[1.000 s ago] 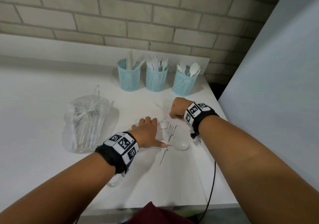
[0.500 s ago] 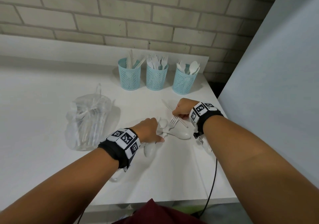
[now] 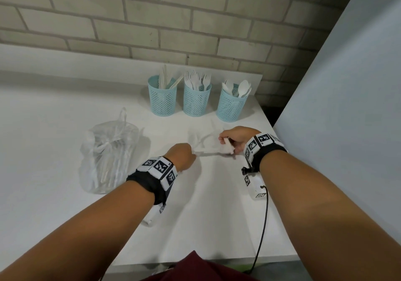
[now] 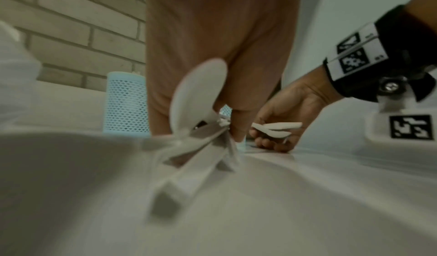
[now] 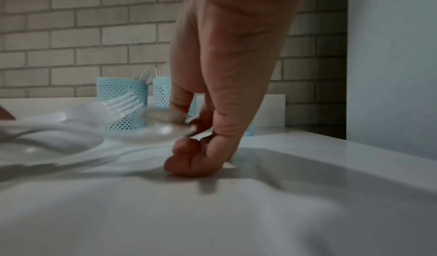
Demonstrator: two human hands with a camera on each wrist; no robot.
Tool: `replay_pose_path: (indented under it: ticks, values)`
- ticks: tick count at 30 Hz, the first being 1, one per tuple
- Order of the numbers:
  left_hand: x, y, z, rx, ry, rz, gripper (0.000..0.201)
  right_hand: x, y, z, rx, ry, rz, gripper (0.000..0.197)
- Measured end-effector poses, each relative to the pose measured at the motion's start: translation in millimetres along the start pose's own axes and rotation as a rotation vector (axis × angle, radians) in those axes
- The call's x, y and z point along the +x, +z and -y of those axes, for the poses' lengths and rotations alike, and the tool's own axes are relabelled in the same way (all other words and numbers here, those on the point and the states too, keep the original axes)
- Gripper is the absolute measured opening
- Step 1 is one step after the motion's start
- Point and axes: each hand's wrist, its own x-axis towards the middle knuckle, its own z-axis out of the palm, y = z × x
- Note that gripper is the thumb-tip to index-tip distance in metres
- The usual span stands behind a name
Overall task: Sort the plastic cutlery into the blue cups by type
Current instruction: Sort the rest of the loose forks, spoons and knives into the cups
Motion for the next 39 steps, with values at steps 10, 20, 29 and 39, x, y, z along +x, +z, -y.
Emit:
replay_pose_path:
  ticks: [10, 20, 29, 39]
  values:
    - [27, -6, 16, -0.93, -0.001, 0.087, 0.007, 13, 7, 5, 0.365, -0.049, 0.186, 0.005]
    - [39, -11, 23, -1.204, -0.115, -0.02, 0.022, 23, 14, 18, 0.497, -0.17, 0.28, 0.013]
    - [38, -11, 30, -1.249, -0.091, -0.104, 0.025, 27, 0, 8, 0.673, -0.311, 0.102, 0.031]
    - [36, -22, 19, -1.338, 0.007, -0.237, 0.023, 17, 0, 47, 0.565, -0.476, 0.147, 0.026]
